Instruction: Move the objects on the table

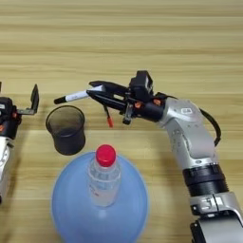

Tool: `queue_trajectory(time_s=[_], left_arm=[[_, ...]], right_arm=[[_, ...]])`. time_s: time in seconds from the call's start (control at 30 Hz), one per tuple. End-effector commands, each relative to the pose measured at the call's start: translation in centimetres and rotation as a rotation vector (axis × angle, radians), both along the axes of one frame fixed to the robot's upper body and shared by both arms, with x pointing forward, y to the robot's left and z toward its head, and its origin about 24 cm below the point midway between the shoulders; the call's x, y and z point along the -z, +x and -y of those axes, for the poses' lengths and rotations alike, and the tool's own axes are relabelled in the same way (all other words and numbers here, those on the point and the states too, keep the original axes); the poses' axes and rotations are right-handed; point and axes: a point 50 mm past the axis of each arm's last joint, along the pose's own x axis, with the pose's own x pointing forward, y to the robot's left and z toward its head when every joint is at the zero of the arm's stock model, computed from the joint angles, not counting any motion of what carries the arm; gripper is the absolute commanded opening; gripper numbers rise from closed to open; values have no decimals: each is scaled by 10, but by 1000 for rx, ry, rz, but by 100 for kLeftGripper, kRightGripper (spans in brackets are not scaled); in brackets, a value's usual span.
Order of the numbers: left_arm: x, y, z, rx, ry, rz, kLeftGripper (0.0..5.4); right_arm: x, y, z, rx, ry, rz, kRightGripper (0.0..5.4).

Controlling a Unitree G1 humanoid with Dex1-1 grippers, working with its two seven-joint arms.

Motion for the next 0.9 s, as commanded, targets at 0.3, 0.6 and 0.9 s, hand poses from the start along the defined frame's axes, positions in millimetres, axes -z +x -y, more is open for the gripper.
queue_trajectory(time_s=[0.3, 0.6, 0.9], left_arm=[[-6, 0, -9, 57, -155, 29, 540], [-6, 0, -10, 66, -158, 27, 540], [-6, 0, -9, 68, -144, 27, 540]], right_arm=[[-7, 4, 14, 111, 222, -56, 74], [4, -2, 59, 293, 177, -59, 74], [52, 1, 95, 691, -30, -49, 74]])
